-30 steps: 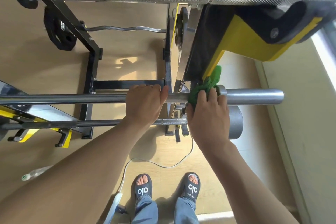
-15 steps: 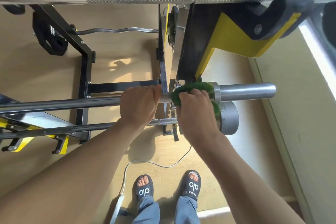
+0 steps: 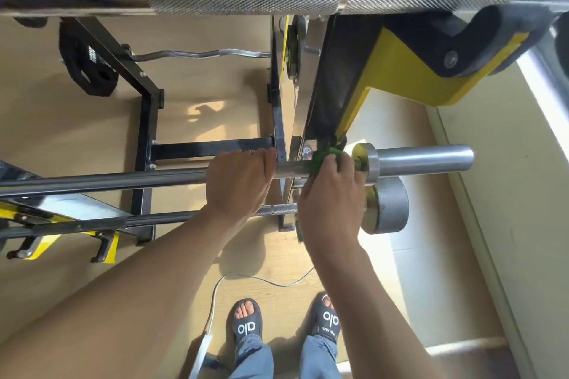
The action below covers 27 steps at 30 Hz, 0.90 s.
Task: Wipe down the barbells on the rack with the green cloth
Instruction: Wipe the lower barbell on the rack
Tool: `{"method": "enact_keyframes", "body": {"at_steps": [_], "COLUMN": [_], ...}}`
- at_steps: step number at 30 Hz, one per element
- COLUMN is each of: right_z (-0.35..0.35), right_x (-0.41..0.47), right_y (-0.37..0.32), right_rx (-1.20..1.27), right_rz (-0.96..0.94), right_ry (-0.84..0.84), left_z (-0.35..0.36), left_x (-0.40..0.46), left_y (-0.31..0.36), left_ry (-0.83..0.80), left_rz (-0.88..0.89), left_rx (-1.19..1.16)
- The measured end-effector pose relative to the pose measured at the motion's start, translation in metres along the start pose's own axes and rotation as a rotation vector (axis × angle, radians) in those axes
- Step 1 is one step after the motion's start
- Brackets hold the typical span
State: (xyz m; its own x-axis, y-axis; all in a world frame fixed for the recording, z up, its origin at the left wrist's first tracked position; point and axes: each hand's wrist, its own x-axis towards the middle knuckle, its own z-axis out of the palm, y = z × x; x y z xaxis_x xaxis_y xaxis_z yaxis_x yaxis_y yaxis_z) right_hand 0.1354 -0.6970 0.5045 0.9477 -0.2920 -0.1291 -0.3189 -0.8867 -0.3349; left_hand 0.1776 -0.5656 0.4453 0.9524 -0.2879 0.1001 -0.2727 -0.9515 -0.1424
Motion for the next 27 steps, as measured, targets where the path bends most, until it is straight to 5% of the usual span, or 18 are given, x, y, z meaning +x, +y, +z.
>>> {"method": "enact_keyframes", "body": {"at_steps": [9, 15, 21, 27], "right_z": [-0.008, -0.016, 0.009, 0.005], "right_x": [-0.026, 0.000, 0.007, 0.001], "right_y": [-0.010, 0.025, 0.000, -0.015], "right_rx": [0.397, 0.246, 0.021, 0.167], "right_rz": [-0.111, 0.168, 0.124, 0.112], "right_ry": [-0.180, 0.311, 0.144, 0.056], "left_z": [0.003, -0.003, -0.003, -0.003], "left_x": [0.000, -0.001, 0.000, 0.001], "left_y": [-0.004, -0.004, 0.000, 0.000], "left_ry": [-0.024, 0.001, -0.001, -0.025], "left_rz": [-0.004, 0.056, -0.024, -0.033], "left_rx": [-0.134, 0.058, -0.054, -0.139]}}
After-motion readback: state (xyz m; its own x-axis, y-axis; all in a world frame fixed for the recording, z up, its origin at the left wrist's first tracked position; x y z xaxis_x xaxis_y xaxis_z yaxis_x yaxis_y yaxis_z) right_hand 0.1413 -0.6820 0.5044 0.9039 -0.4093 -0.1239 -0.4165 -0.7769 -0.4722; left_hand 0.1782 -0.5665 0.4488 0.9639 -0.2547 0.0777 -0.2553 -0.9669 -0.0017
